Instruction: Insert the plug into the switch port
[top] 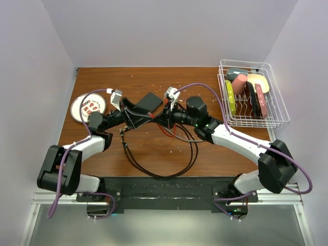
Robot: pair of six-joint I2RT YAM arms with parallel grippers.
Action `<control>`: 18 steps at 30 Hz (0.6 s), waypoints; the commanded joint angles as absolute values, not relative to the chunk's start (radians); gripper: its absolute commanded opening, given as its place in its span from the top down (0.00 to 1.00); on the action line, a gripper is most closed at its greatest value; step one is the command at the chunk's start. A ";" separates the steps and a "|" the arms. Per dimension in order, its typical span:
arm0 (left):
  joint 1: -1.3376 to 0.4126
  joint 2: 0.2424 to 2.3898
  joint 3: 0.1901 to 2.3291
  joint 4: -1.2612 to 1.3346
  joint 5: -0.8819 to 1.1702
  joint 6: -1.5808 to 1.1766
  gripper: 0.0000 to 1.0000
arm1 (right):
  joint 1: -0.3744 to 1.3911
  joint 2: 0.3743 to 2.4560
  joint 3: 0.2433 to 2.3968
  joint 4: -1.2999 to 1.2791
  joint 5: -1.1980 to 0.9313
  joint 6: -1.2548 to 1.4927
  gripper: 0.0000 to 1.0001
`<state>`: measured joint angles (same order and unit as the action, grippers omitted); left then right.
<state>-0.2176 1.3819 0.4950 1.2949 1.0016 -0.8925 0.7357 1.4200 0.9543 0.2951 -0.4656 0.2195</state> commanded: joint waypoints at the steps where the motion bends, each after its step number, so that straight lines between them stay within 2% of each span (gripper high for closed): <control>1: -0.222 1.298 0.520 1.165 0.855 -0.730 0.35 | 0.735 1.379 0.997 0.256 -0.391 0.167 1.00; 7: -0.222 1.207 0.538 0.865 0.643 -0.595 0.24 | 0.736 1.379 1.008 0.195 -0.302 0.130 1.00; 18: -0.222 1.196 0.629 0.471 0.287 -0.430 0.16 | 0.735 1.486 1.081 0.031 -0.091 0.035 1.00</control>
